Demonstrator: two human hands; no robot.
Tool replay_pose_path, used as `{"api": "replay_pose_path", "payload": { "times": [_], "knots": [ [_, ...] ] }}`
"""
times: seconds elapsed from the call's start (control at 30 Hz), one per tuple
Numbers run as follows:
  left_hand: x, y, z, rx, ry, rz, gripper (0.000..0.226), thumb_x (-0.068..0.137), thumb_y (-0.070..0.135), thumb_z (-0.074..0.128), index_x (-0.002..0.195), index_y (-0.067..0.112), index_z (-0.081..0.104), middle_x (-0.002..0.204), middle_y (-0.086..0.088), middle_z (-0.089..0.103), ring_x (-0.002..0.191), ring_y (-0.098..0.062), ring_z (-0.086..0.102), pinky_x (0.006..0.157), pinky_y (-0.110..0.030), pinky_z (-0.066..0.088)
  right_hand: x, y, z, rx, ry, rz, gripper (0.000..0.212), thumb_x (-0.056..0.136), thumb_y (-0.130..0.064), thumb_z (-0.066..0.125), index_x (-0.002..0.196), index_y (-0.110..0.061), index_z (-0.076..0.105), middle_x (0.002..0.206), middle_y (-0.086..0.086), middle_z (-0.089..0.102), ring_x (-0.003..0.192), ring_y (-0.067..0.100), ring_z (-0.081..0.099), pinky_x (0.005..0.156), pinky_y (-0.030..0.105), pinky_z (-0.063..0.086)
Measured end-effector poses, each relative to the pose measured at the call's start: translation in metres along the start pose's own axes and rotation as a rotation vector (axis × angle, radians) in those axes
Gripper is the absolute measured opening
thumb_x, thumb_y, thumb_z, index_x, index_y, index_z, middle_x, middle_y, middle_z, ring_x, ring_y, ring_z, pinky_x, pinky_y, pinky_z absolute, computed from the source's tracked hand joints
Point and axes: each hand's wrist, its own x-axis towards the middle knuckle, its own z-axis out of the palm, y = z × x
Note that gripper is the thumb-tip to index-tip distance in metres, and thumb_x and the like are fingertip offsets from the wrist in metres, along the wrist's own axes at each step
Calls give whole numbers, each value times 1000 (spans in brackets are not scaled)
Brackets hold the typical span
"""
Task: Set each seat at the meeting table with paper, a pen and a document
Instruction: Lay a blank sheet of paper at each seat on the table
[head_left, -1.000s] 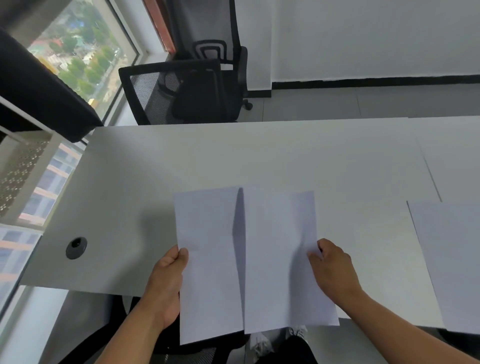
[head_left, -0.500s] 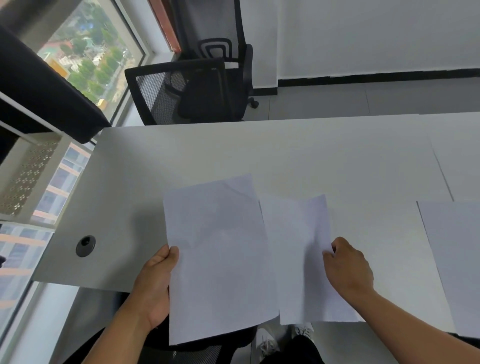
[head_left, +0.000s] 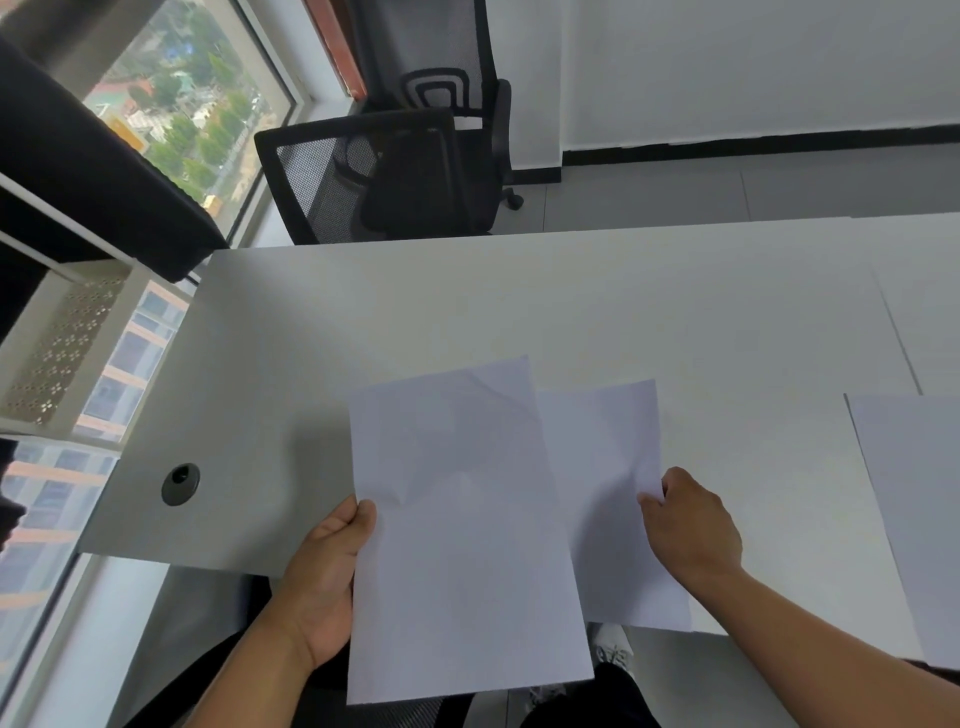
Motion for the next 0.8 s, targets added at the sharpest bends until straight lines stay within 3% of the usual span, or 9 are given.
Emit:
{"api": "replay_pose_path", "payload": {
  "times": [0.23,0.4,0.57,0.63,0.7,0.8],
  "knots": [
    [0,-8,7,17,-14,-25,32,111,23,56,137,14,73,135,-17,76,127,-41,71,114,-58,51,5,5,2,1,8,-35,24,103,-33,59,91,-14,53,91,3,59,88,33,59,73,40,50],
    [-2,-9,13,38,-15,-28,32,112,24,56,138,15,73,134,-15,77,128,-39,71,113,-57,51,5,7,2,41,8,-1,29,101,-37,67,108,-11,57,105,7,64,98,35,64,76,41,50],
    [-6,-7,24,51,-21,-17,32,112,23,56,138,15,73,135,-15,77,128,-40,70,115,-58,50,-2,6,-10,166,38,26,38,101,-37,69,121,-9,54,112,1,50,107,36,62,79,41,46],
    [-7,-7,30,54,-19,-2,33,111,22,56,139,15,72,135,-15,76,129,-39,70,114,-57,50,-8,0,-18,285,58,14,34,104,-39,63,120,-10,58,114,3,59,105,32,64,79,40,45],
    [-10,-5,38,60,-29,14,32,112,21,56,138,14,72,135,-15,76,127,-39,71,113,-56,51,-21,-11,-32,474,-25,5,32,107,-45,56,106,-14,62,105,4,70,93,26,67,76,40,49],
    [-19,1,57,77,-72,39,32,113,21,53,137,12,72,133,-16,77,122,-38,74,105,-51,56,-43,-23,-55,755,-336,-12,48,109,-56,46,104,-14,69,94,3,75,76,21,67,73,39,51]
  ]
}}
